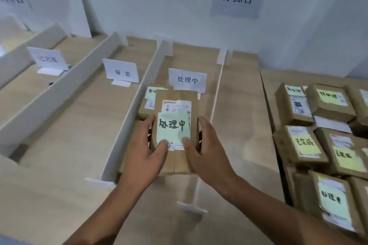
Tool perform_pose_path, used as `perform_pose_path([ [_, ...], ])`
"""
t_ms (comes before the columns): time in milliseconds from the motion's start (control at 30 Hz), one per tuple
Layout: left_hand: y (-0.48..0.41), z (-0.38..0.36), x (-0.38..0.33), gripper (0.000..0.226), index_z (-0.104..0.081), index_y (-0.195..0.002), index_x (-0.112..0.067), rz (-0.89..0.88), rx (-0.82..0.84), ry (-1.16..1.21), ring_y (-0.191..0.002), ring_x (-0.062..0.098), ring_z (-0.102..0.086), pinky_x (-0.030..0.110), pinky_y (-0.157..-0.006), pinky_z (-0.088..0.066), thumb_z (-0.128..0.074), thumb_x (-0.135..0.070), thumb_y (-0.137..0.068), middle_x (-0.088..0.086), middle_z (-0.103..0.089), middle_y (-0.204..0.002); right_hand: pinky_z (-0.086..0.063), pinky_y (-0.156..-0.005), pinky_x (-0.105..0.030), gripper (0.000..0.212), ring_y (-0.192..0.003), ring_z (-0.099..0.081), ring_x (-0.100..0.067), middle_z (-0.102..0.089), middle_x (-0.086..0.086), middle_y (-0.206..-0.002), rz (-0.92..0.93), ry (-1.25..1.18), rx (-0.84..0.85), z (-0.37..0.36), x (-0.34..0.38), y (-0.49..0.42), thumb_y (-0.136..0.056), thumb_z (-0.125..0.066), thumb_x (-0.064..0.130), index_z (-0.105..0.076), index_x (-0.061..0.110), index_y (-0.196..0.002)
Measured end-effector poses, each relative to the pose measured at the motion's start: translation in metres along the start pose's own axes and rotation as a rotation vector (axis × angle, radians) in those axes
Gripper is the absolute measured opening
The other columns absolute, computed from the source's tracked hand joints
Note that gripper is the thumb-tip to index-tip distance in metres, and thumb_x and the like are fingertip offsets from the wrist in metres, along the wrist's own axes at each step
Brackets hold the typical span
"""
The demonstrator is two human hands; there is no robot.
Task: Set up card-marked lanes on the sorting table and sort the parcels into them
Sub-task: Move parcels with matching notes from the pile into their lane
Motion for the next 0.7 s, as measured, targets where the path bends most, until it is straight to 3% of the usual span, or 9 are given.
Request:
perform_pose_path([
  [67, -0.055, 0.026, 0.026, 0.062, -0.046, -0.135, -0.054, 0.010, 0.034, -0.018, -0.112, -0.017, -0.056, -0.001, -0.081, -0.042, -0.061, -0.025, -0.082, -0.045, -0.056, -0.121, -0.051, -0.093, -0.030, 0.058, -0.114, -0.055, -0.001, -0.051, 0.013, -0.133, -0.012, 0.013, -0.010, -0.039, 0.007, -0.049, -0.092, -0.054, 0.048, -0.031, 0.040, -0.144],
  [167, -0.135, 0.044, 0.063, 0.066, -0.045, -0.146, -0.037, 0.034, 0.080, -0.092, -0.116, -0.002, -0.058, 0.010, -0.088, -0.044, -0.065, -0.017, -0.086, -0.026, -0.056, -0.129, -0.053, -0.092, -0.033, 0.056, -0.112, -0.058, -0.005, -0.053, 0.010, -0.134, -0.065, 0.016, -0.030, -0.081, 0.005, -0.118, -0.094, -0.056, 0.044, -0.034, 0.038, -0.145],
  [300, -0.213, 0.038, 0.099, 0.064, -0.043, -0.147, -0.028, 0.032, 0.152, -0.124, -0.119, 0.002, -0.052, 0.013, -0.093, -0.040, -0.061, -0.017, -0.087, -0.019, -0.048, -0.131, -0.047, -0.089, -0.016, 0.053, -0.115, -0.052, 0.003, -0.052, 0.009, -0.135, -0.081, 0.049, -0.038, -0.113, -0.011, -0.194, -0.097, -0.058, 0.037, -0.037, 0.037, -0.146],
  [400, -0.246, 0.026, 0.119, 0.062, -0.040, -0.138, -0.045, 0.037, 0.186, -0.069, -0.111, -0.010, -0.050, 0.002, -0.087, -0.036, -0.055, -0.022, -0.082, -0.038, -0.050, -0.120, -0.050, -0.092, -0.027, 0.054, -0.118, -0.055, -0.010, -0.052, 0.003, -0.136, -0.147, 0.103, -0.038, -0.130, -0.033, -0.231, -0.099, -0.056, 0.036, -0.034, 0.032, -0.149],
  [500, -0.258, 0.015, 0.140, 0.062, -0.036, -0.123, -0.064, 0.103, 0.192, -0.069, -0.111, -0.017, -0.049, 0.010, -0.087, -0.039, -0.051, -0.022, -0.081, -0.052, -0.048, -0.111, -0.050, -0.089, -0.030, 0.064, -0.120, -0.055, -0.018, -0.046, -0.002, -0.140, -0.210, 0.195, -0.024, -0.145, -0.051, -0.242, -0.102, -0.052, 0.040, -0.020, 0.028, -0.156],
  [600, -0.255, 0.009, 0.158, 0.061, -0.041, -0.140, -0.042, 0.109, 0.158, -0.092, -0.117, -0.002, -0.049, 0.022, -0.093, -0.043, -0.051, -0.024, -0.082, -0.039, -0.046, -0.119, -0.054, -0.096, -0.037, 0.070, -0.123, -0.053, -0.020, -0.041, -0.004, -0.144, -0.208, 0.205, -0.033, -0.154, -0.059, -0.239, -0.102, -0.050, 0.042, -0.012, 0.027, -0.159],
  [700, -0.256, 0.006, 0.157, 0.057, -0.040, -0.137, -0.041, 0.060, 0.137, -0.126, -0.108, -0.003, -0.049, 0.015, -0.084, -0.040, -0.051, -0.025, -0.083, -0.041, -0.044, -0.114, -0.053, -0.099, -0.043, 0.071, -0.125, -0.051, -0.022, -0.041, -0.006, -0.145, -0.220, 0.187, -0.008, -0.154, -0.060, -0.242, -0.102, -0.050, 0.043, -0.011, 0.027, -0.159],
])
Point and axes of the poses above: each hand's wrist, its own y-axis away from the middle knuckle, its own z-axis out of the back of the hand, x = y × z, the point moved 4 cm from there along -y, towards the middle knuckle
